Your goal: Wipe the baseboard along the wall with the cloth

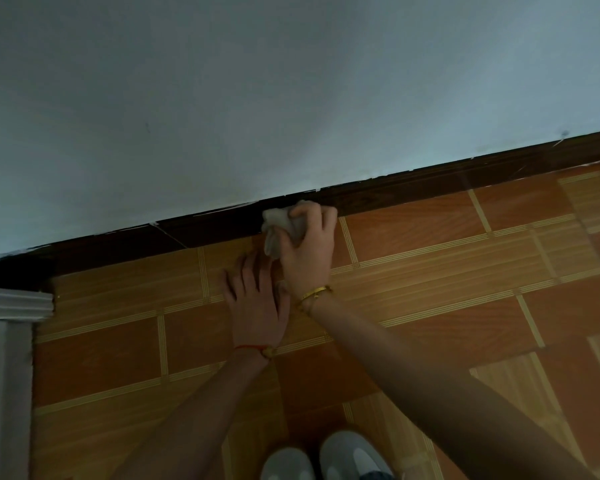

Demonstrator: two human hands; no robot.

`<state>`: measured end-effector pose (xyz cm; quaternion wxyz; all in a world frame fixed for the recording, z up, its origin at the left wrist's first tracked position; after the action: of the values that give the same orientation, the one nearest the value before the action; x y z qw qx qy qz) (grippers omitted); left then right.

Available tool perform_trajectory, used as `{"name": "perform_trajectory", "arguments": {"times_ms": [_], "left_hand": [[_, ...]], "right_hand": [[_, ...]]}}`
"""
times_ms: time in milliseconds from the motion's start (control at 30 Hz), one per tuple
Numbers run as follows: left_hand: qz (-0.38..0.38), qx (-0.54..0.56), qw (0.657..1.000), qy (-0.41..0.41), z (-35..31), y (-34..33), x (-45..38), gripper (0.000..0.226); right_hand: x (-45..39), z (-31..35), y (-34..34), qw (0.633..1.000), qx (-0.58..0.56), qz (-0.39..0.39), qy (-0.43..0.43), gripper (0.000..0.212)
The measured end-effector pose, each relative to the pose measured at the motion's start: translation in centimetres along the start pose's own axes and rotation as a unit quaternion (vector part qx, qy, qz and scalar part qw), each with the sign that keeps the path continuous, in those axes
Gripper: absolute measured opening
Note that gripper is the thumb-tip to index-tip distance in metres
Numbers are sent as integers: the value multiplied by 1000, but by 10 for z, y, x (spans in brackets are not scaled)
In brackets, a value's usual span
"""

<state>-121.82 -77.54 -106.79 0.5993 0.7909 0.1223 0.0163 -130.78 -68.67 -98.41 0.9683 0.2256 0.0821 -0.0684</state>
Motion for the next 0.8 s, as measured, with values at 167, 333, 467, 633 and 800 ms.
{"name": "perform_trajectory", "arguments": {"times_ms": [167, 333, 467, 633, 800], "left_hand": [[-15, 19, 1000, 5, -2, 3, 0, 53], [-10, 20, 1000, 12, -3, 3, 0, 52], [-11, 12, 1000, 11, -3, 2, 0, 52], [-24, 9, 1000, 2, -2, 2, 1, 52], [-20, 27, 999, 9, -1, 3, 0, 52]], "right_hand": [[-38, -31, 68, 978, 30, -191, -73, 29], [-54, -44, 91, 974, 57, -210, -58, 29], [-24, -20, 42, 994, 60, -96, 10, 31], [-7, -5, 10, 995, 36, 9, 94, 29], [-40, -31, 69, 985, 42, -166, -9, 28]]}}
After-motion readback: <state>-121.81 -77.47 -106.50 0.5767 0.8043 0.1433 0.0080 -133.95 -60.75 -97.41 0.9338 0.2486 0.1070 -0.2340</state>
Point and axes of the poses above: each hand's wrist, its own x-axis away from the middle knuckle, its own y-axis out of the back of the hand, z = x × y, the point moved 4 cm from there along -x, towards the middle knuckle, and after that the axes turned 2 degrees about -z, right-handed, at the moved point
